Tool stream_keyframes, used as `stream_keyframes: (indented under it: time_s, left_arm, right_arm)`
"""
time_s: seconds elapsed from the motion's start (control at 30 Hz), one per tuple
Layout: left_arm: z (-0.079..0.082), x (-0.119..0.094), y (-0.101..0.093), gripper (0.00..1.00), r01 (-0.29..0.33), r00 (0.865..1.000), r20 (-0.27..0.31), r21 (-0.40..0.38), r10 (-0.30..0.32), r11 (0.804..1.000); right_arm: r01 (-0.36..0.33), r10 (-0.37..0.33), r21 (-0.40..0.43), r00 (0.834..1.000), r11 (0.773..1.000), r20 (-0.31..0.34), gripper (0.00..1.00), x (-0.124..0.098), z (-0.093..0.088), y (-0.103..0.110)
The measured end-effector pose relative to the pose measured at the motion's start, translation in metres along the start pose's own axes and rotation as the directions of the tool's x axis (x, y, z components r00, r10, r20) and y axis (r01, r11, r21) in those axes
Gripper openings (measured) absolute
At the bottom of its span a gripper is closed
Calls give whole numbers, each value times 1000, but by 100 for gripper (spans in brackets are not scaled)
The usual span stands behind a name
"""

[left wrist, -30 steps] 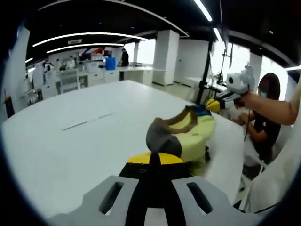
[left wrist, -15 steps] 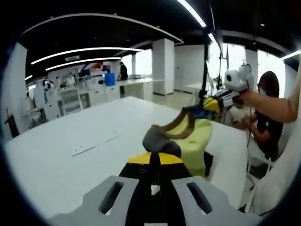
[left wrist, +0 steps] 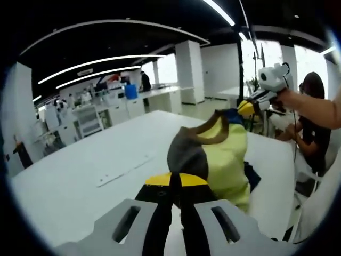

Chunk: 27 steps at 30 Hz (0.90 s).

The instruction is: Fold the garment on the visible template until the final outline fits inside the template.

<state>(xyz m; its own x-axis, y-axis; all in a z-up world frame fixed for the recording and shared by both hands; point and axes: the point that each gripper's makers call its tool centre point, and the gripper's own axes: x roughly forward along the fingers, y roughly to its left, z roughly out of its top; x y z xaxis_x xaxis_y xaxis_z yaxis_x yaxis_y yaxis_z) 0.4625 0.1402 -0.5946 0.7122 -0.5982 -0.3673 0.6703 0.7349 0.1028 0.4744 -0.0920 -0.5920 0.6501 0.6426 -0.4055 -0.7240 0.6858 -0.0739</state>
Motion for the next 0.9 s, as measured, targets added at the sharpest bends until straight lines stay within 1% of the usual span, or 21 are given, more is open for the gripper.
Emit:
stream_keyframes:
  time_s: [0.1,0.23,0.47,0.63,0.9]
  left_arm:
    - [-4,7,7,0,-7,1000,-24,23,7,1000]
    - [-6,17,17,0,-26,999,-36,32,27,999]
    - [-22,38,27,0,-40,995,-85,34,43,999]
    - [-32,51,33,0,-41,992,-118,32,44,999]
    - [-50,69,46,0,-58,984,-166,37,63,998]
  right_arm:
    - [4,-4,-1,1000,1000,-10,0,9,-2,-6]
    - [9,-10,-13,999,1000,-36,0,18,-6,-14]
    - [12,-14,-26,996,1000,-86,0,40,-22,-23]
    - [15,-16,-12,992,1000,-124,0,57,-37,-33]
    - [14,-16,-16,985,1000,-172,0,80,-54,-38]
